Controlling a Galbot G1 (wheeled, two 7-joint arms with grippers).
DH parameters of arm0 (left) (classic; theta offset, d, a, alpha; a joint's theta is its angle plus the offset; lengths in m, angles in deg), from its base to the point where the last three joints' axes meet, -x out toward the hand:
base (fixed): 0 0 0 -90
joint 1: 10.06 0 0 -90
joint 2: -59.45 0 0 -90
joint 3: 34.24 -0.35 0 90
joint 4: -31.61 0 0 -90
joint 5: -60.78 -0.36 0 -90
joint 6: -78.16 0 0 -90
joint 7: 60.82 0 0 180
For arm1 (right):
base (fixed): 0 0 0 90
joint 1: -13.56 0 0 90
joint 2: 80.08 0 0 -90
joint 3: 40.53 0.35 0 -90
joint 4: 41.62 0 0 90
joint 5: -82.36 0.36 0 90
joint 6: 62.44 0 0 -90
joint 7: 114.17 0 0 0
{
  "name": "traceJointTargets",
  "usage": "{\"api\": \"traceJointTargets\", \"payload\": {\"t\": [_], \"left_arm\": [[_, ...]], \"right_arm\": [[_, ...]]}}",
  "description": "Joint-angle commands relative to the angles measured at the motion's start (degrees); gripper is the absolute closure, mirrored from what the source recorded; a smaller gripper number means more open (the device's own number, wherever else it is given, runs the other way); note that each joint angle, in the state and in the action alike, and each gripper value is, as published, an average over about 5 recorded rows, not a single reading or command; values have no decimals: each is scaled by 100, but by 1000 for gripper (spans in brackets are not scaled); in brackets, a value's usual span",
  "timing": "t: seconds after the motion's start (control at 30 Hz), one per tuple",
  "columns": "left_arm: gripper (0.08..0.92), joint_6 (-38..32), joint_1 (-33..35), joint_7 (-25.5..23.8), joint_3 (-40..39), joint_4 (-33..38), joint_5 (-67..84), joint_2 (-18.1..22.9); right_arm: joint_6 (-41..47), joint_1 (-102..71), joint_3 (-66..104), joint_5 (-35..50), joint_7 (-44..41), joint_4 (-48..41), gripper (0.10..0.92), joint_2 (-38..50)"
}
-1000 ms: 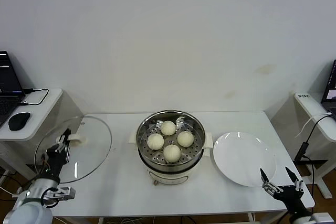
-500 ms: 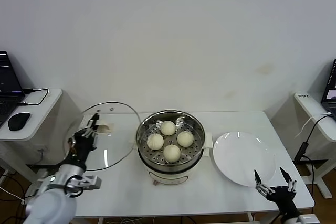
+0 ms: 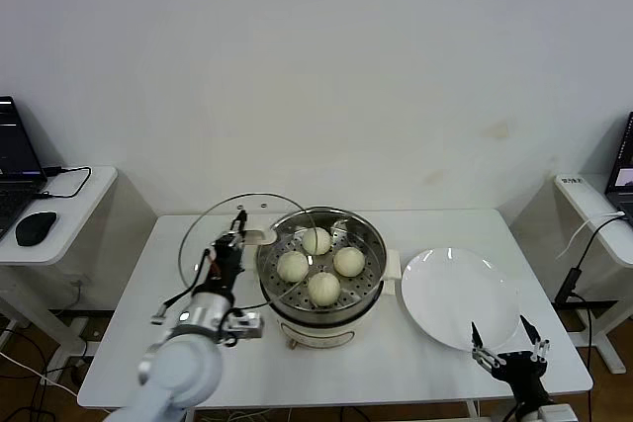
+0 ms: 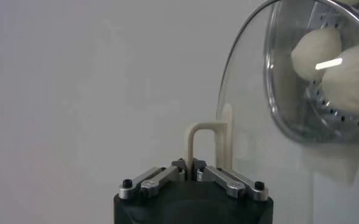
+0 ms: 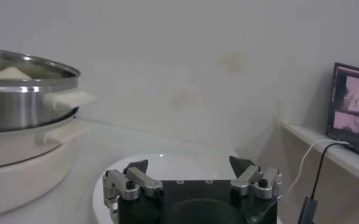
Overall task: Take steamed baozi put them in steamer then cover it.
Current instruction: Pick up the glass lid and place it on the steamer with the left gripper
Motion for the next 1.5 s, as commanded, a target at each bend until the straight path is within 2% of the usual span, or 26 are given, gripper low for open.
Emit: {"api": "traceJointTargets", "payload": {"t": [0.03,0.23,0.37,0.9,1.5], "left_arm": [[867,358,-1003,-744,-1017,-723,-1255,1261],[867,377,-999,-862,-1140,-984,-1641,1718],[867,378,-976,-908,-1186,-1086,-1814,1861],[867,322,-759,-838,-1151,-1287,-2072,2144],[867,233,-633,-735,-1084,-1461,-2114,2254]], "right_arm": [[-69,0,-51,-368,64,-48,203,-42],[-63,9,-66,-403,51,-66,203,-40],[-74,6,-85,-436,44,-84,203,-47],[-126,-24,-157,-486,24,-126,203,-54],[-169,-51,-166,-524,-2,-144,203,-44]]}}
